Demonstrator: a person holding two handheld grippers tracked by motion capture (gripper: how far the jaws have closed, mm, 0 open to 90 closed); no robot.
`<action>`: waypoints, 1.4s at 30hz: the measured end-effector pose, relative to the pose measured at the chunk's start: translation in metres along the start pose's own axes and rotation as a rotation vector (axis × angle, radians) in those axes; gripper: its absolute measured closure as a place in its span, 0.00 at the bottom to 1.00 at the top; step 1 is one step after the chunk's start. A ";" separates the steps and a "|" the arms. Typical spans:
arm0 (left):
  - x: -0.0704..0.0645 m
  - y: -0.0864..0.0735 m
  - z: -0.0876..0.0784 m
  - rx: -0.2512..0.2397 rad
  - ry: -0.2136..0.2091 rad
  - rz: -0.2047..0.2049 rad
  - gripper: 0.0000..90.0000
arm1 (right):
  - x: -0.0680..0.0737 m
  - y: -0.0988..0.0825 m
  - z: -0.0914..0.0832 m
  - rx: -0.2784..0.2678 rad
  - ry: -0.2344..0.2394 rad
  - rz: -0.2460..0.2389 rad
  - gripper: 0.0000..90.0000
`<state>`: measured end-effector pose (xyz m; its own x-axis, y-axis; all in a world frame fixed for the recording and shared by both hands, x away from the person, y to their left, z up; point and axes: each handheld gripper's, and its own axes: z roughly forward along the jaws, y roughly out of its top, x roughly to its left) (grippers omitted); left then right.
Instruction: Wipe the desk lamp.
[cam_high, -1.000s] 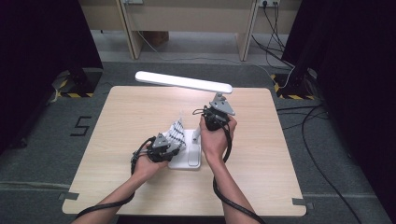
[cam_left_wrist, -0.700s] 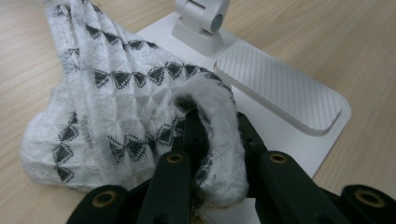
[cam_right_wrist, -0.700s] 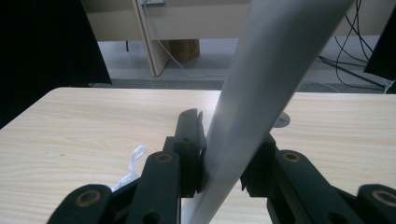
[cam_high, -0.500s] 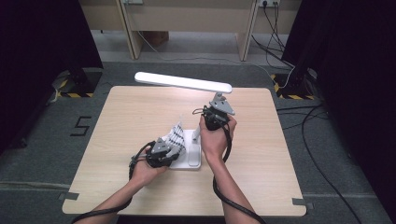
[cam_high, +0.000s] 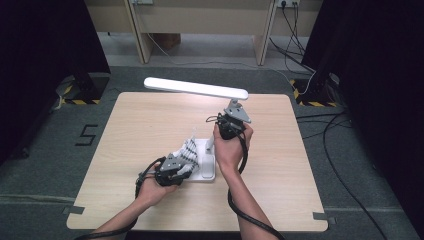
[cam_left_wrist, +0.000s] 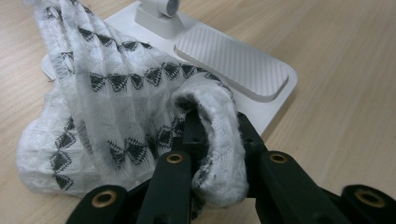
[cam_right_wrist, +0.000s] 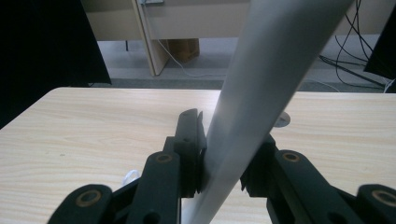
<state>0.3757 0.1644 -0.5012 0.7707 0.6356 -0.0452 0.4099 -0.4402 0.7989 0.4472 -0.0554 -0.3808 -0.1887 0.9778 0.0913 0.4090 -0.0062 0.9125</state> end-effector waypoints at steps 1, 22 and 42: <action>-0.001 -0.001 -0.001 0.003 0.000 0.005 0.87 | 0.000 0.000 0.000 0.001 -0.001 0.001 0.81; -0.022 -0.010 -0.020 0.021 -0.066 0.032 0.87 | 0.000 0.000 0.000 -0.001 -0.003 0.001 0.81; 0.015 0.035 0.006 -0.110 0.096 0.014 0.87 | 0.001 0.000 0.000 -0.002 -0.006 -0.004 0.81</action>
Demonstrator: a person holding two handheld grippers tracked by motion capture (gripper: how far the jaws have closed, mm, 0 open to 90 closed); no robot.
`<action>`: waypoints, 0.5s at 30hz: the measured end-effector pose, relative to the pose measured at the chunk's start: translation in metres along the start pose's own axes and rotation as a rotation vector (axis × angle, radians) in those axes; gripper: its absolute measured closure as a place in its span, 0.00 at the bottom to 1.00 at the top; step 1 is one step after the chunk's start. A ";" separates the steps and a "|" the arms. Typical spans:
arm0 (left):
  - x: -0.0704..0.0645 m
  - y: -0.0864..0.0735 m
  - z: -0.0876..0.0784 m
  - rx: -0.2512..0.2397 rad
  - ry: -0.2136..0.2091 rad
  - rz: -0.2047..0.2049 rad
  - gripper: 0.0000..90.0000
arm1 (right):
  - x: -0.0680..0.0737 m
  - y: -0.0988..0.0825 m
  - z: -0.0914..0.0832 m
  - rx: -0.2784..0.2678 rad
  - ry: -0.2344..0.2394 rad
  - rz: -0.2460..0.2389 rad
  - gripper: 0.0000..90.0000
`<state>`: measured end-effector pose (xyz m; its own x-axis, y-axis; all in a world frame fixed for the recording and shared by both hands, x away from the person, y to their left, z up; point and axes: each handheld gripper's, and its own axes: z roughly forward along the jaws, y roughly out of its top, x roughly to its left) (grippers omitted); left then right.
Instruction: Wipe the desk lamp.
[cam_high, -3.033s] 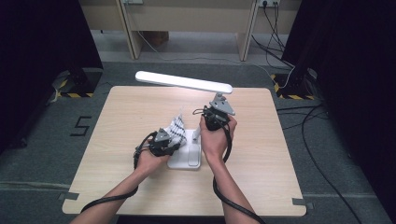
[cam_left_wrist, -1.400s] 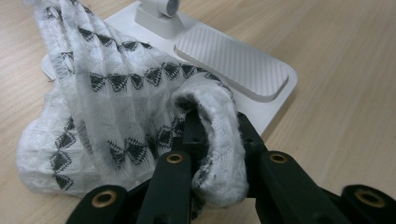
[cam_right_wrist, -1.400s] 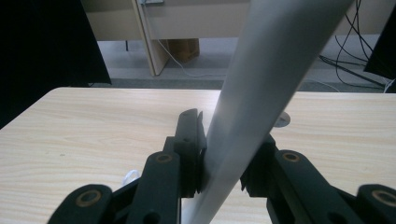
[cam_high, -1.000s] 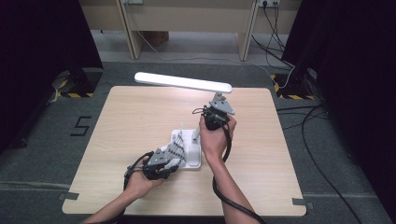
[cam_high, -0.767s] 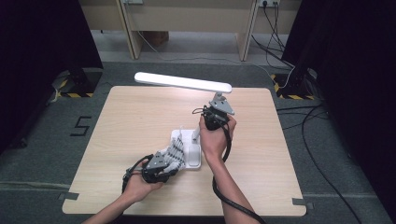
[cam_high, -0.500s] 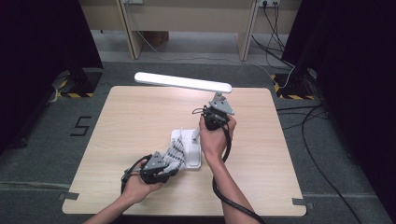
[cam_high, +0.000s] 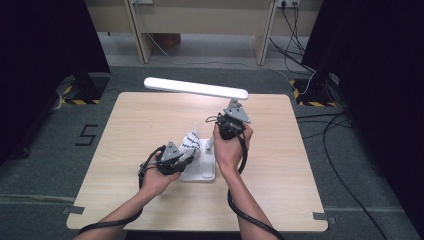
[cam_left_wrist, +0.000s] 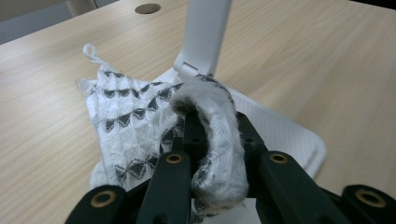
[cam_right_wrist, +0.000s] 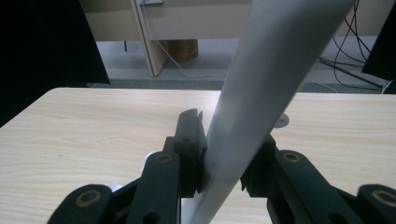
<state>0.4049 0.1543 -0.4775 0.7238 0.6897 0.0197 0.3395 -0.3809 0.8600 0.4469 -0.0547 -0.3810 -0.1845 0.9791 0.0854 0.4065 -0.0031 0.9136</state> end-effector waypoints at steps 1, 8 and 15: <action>0.001 0.001 0.004 -0.002 0.001 -0.001 0.87 | 0.000 0.000 0.000 -0.001 -0.001 -0.001 0.81; 0.011 0.005 0.028 0.012 -0.002 -0.021 0.87 | 0.000 0.000 0.000 -0.001 0.001 -0.004 0.81; 0.014 0.006 0.044 0.051 -0.017 -0.024 0.87 | 0.000 0.000 0.000 -0.001 0.002 -0.004 0.81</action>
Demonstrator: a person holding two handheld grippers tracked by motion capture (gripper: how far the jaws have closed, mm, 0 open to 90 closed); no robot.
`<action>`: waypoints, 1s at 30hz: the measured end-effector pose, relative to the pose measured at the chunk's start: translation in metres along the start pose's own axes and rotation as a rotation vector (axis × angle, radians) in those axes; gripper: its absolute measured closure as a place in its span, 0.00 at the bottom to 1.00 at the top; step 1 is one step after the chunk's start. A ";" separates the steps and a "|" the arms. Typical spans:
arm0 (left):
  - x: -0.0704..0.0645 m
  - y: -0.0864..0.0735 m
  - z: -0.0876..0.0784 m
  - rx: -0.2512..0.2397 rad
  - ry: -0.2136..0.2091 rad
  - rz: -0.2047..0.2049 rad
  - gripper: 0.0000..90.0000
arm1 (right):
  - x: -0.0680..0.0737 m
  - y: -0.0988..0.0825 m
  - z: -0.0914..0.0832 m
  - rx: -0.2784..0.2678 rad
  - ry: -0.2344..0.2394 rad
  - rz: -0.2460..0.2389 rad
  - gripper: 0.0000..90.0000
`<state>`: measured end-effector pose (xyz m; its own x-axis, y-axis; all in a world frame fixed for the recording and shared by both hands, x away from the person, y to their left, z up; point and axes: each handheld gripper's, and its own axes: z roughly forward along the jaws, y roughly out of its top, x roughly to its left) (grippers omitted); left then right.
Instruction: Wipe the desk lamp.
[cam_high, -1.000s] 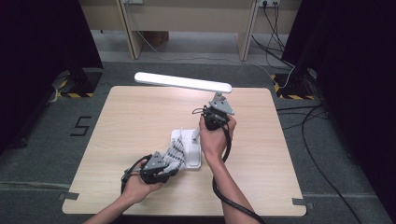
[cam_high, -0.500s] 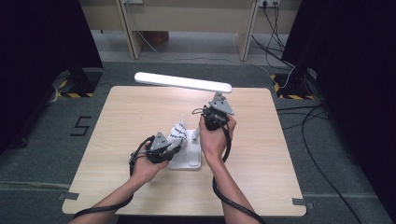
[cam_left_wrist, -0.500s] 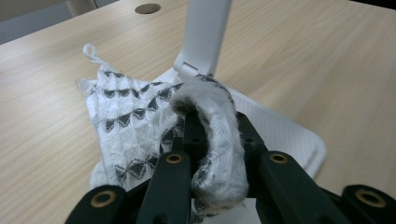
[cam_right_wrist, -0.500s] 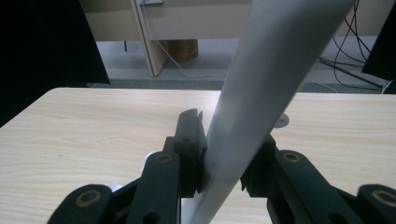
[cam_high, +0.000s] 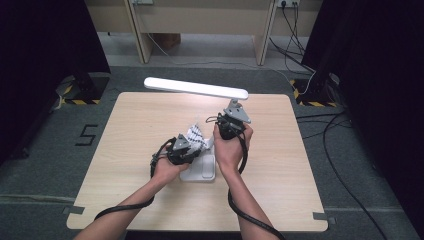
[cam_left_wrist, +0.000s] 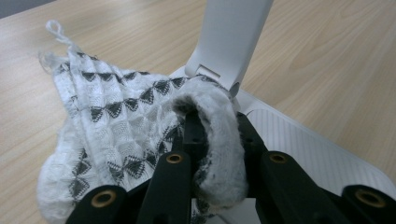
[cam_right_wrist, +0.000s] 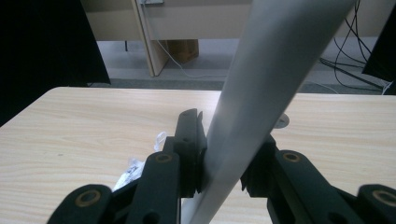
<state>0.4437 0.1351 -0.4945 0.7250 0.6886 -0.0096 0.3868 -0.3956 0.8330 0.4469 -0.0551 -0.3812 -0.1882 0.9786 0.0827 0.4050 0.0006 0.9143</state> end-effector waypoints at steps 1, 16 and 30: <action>0.000 0.000 0.001 0.004 -0.001 -0.001 0.87 | 0.000 0.000 0.000 0.000 -0.001 -0.001 0.81; 0.005 0.005 0.010 0.070 0.009 0.020 0.87 | 0.000 0.000 0.000 -0.002 0.001 -0.002 0.81; -0.009 -0.002 0.001 0.073 -0.012 0.050 0.88 | 0.002 0.001 0.001 0.001 -0.010 0.001 0.81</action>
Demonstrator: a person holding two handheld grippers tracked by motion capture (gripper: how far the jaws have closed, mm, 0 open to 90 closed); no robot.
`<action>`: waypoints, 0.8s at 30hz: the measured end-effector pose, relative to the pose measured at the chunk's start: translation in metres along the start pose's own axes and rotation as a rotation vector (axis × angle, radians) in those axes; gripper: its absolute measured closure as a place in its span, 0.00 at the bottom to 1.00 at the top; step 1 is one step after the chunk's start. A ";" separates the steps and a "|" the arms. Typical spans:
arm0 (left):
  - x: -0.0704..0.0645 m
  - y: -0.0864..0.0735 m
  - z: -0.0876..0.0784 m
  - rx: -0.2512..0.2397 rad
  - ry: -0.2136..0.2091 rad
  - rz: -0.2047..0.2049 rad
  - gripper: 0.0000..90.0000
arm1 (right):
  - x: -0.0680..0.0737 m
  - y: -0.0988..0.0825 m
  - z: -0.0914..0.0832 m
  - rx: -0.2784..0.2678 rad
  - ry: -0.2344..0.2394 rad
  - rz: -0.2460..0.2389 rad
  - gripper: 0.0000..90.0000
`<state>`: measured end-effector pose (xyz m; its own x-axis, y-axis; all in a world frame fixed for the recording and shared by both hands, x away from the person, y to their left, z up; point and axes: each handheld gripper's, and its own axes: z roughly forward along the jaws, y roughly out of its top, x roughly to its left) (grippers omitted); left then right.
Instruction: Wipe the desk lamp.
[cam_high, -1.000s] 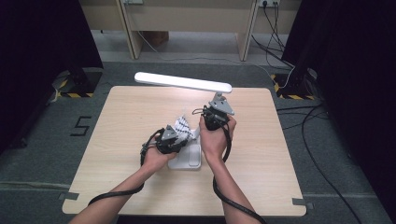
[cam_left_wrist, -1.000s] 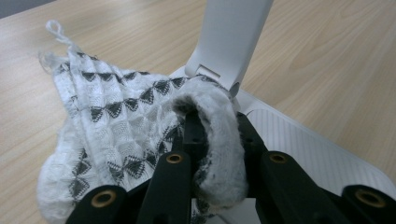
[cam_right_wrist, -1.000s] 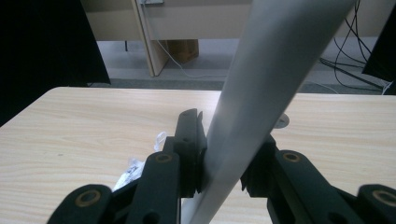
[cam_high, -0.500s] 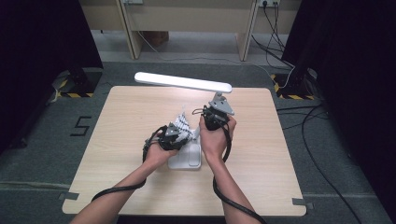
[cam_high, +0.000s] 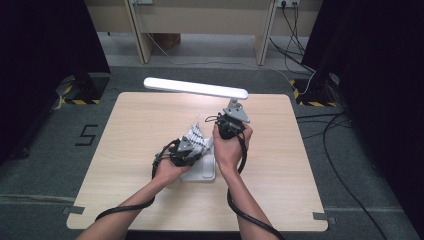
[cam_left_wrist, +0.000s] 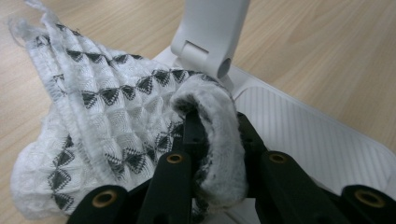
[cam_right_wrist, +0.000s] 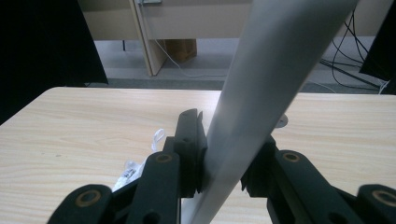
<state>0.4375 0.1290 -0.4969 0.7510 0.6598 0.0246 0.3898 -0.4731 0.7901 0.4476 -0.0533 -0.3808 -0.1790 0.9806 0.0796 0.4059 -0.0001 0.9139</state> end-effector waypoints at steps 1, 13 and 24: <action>-0.002 -0.001 0.000 0.000 0.000 0.002 0.87 | 0.000 0.000 0.000 -0.001 0.000 0.000 0.81; -0.013 -0.008 -0.011 -0.005 -0.028 0.021 0.87 | 0.001 0.001 0.001 0.007 -0.001 -0.004 0.81; -0.020 -0.012 -0.018 0.010 -0.051 0.039 0.88 | 0.002 0.002 0.002 0.010 -0.004 0.005 0.81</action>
<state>0.4082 0.1325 -0.4962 0.7918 0.6103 0.0241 0.3649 -0.5042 0.7827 0.4497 -0.0513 -0.3797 -0.1735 0.9814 0.0821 0.4160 -0.0025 0.9094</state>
